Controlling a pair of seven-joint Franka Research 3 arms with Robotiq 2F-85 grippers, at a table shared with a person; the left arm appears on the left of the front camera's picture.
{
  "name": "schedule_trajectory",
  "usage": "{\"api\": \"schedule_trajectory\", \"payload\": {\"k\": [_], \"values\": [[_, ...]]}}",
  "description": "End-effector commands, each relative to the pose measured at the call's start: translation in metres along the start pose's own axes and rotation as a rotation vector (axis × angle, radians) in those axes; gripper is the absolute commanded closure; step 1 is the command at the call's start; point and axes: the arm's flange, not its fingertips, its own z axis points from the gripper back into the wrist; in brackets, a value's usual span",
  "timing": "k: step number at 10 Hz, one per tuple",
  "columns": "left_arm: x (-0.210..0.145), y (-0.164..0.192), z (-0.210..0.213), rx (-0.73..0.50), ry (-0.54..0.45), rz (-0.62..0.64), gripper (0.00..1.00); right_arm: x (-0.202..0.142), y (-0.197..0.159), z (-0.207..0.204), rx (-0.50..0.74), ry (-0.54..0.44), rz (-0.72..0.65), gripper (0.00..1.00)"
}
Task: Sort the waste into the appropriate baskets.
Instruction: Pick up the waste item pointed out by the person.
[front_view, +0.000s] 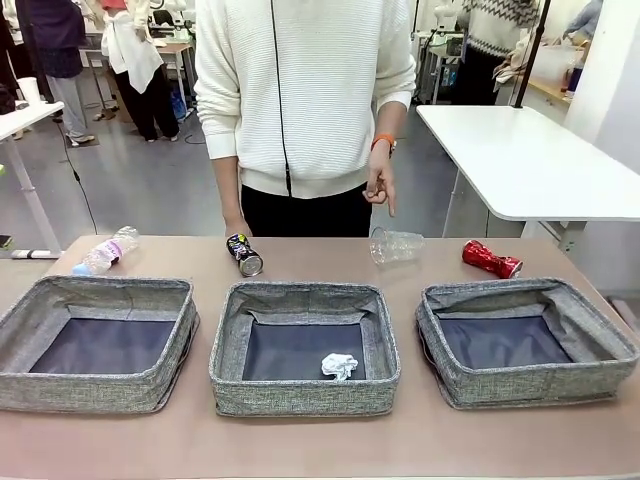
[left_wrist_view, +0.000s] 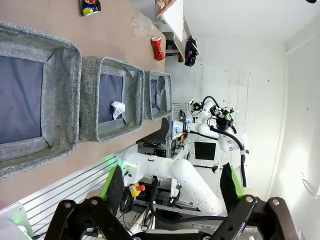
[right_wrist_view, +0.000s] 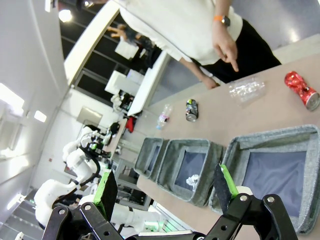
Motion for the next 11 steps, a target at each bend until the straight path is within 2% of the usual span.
{"api": "schedule_trajectory", "payload": {"k": [1, 5, 6, 7, 8, 10, 11], "values": [[0.000, -0.001, -0.001, -0.016, -0.001, -0.017, 0.00, 0.002, 0.001, -0.001, 0.016, -0.016, 0.024, 0.00], [0.000, -0.001, -0.001, -0.016, -0.001, -0.017, 0.00, 0.000, 0.000, 0.000, 0.000, 0.000, 0.000, 0.00], [0.000, -0.001, -0.001, -0.016, -0.001, -0.017, 0.00, 0.023, 0.006, -0.032, -0.031, 0.078, 0.103, 0.00], [0.000, -0.001, -0.001, -0.016, -0.001, -0.017, 0.00, 0.045, 0.011, -0.076, -0.022, 0.285, 0.265, 0.00], [0.000, -0.001, -0.001, -0.016, -0.001, -0.017, 0.00, 0.063, 0.013, -0.118, -0.123, 0.472, 0.424, 0.00], [0.000, -0.001, -0.001, -0.016, -0.001, -0.017, 0.00, 0.079, 0.014, -0.185, -0.242, 0.735, 0.768, 0.00], [0.000, -0.001, -0.001, -0.016, -0.001, -0.017, 0.00, 0.074, 0.014, -0.203, -0.262, 0.823, 0.913, 0.00]]}}
